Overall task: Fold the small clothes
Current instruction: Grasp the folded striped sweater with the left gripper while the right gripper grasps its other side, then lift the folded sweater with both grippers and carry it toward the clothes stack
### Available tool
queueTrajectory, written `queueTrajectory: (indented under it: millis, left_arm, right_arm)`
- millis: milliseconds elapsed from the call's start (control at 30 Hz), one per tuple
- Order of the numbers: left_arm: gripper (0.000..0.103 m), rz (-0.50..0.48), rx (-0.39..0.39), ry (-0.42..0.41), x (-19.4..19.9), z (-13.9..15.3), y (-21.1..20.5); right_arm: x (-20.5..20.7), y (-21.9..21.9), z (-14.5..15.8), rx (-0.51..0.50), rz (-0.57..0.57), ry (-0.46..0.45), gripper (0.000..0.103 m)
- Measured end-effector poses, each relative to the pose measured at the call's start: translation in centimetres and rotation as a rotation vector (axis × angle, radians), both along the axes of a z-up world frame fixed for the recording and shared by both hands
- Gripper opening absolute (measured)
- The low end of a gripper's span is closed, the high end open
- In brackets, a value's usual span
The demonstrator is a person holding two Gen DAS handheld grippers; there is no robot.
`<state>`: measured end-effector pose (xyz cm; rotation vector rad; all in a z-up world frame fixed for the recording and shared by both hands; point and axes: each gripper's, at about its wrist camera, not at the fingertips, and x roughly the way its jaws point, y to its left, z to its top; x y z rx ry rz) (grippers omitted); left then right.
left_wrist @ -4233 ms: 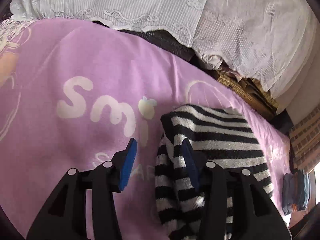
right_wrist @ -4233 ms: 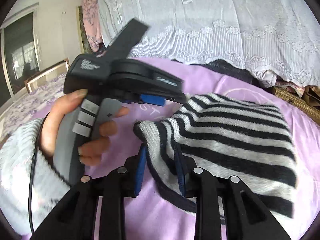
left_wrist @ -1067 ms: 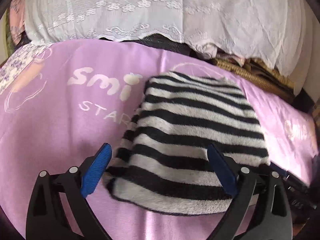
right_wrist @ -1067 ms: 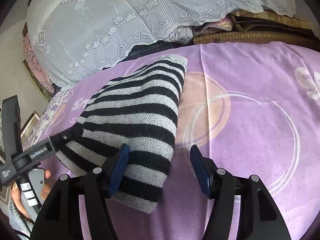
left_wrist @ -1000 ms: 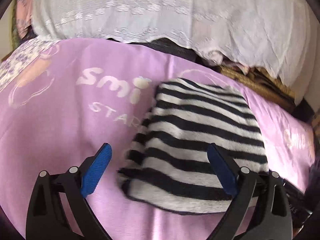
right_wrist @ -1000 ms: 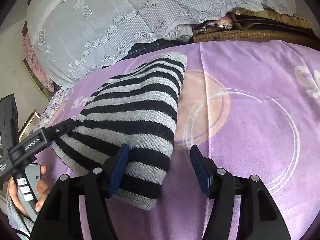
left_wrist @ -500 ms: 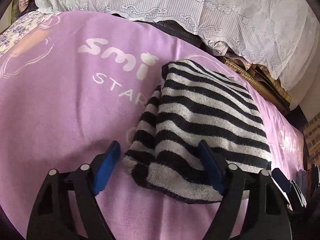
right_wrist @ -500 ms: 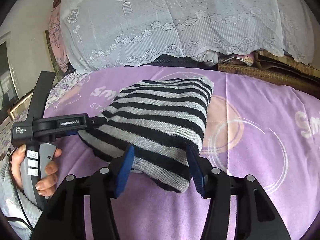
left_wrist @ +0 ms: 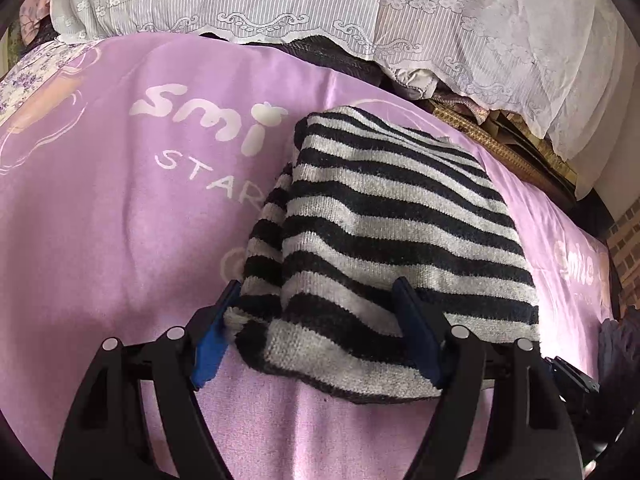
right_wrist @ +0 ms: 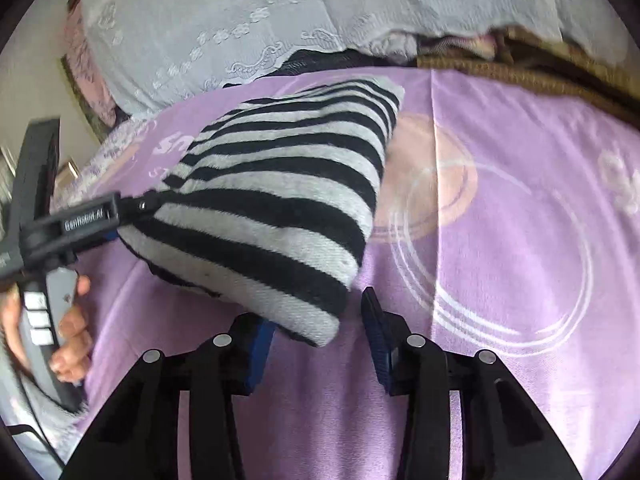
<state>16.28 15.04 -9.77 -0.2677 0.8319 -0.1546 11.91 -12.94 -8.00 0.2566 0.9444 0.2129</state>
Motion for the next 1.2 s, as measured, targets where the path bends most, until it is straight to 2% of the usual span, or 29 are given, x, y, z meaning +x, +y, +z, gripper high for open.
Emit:
queueTrajectory:
  millis: [67, 133, 200, 300, 400, 467, 567, 633, 700, 833, 867, 900, 967, 1033, 1167, 1200]
  left_arm:
    - [0.075, 0.000, -0.033, 0.014, 0.2, -0.2, 0.5]
    - [0.075, -0.002, -0.086, 0.031, 0.4, -0.2, 1.4]
    - [0.075, -0.002, -0.156, 0.045, 0.5, -0.2, 2.4]
    - [0.075, 0.001, -0.243, 0.050, 0.5, 0.0, 3.5]
    - [0.075, -0.006, -0.248, 0.039, 0.3, 0.6, 3.2]
    - [0.076, -0.012, -0.253, 0.011, 0.0, 1.4, 3.0]
    - [0.085, -0.034, -0.307, -0.055, -0.7, 3.1, 3.0]
    - [0.088, -0.041, -0.314, -0.071, -0.5, 3.6, 2.8]
    - [0.090, -0.042, -0.296, -0.054, 0.1, 3.2, 2.6]
    - [0.090, -0.029, -0.280, 0.073, 1.9, 0.2, 2.6]
    - [0.090, -0.033, -0.278, 0.107, 2.5, -0.6, 2.4]
    - [0.091, -0.035, -0.253, 0.128, 2.8, -1.2, 2.1]
    - [0.092, -0.042, -0.197, 0.113, 2.9, -1.1, 1.3]
    - [0.093, -0.045, -0.179, 0.102, 2.8, -1.0, 0.9]
    - [0.092, -0.094, -0.300, 0.063, 2.1, 0.0, 1.3]
    - [0.092, -0.109, -0.318, 0.046, 1.9, 0.4, 1.2]
  right_arm:
    - [-0.2, 0.3, 0.1, -0.013, 0.008, -0.003, 0.044]
    - [-0.7, 0.7, 0.6, -0.041, 0.009, -0.029, 0.052]
    - [-1.1, 0.4, 1.1, -0.041, -0.002, -0.052, 0.067]
    - [-1.7, -0.2, 1.4, -0.024, -0.020, -0.061, 0.073]
    - [-2.2, -1.2, 1.7, 0.002, -0.047, -0.072, 0.075]
    - [-2.9, -1.9, 2.7, 0.034, -0.082, -0.124, 0.075]
    - [-3.1, -3.1, 5.0, 0.172, -0.118, -0.220, 0.074]
    - [-2.1, -2.7, 5.7, 0.228, -0.099, -0.231, 0.065]
    - [-0.9, -1.6, 5.4, 0.234, -0.068, -0.214, 0.040]
    - [1.1, -0.1, 2.8, 0.191, -0.038, -0.133, 0.018]
    - [1.5, -0.1, 2.3, 0.176, -0.040, -0.121, 0.008]
    - [1.7, -0.3, 2.1, 0.177, -0.039, -0.112, 0.003]
    - [2.0, -0.8, 1.7, 0.207, -0.033, -0.102, 0.001]
    - [2.1, -1.3, 1.3, 0.255, -0.030, -0.102, 0.001]
    - [2.0, -2.2, 1.7, 0.335, -0.052, -0.127, 0.007]
    - [1.8, -2.4, 2.1, 0.323, -0.064, -0.150, 0.021]
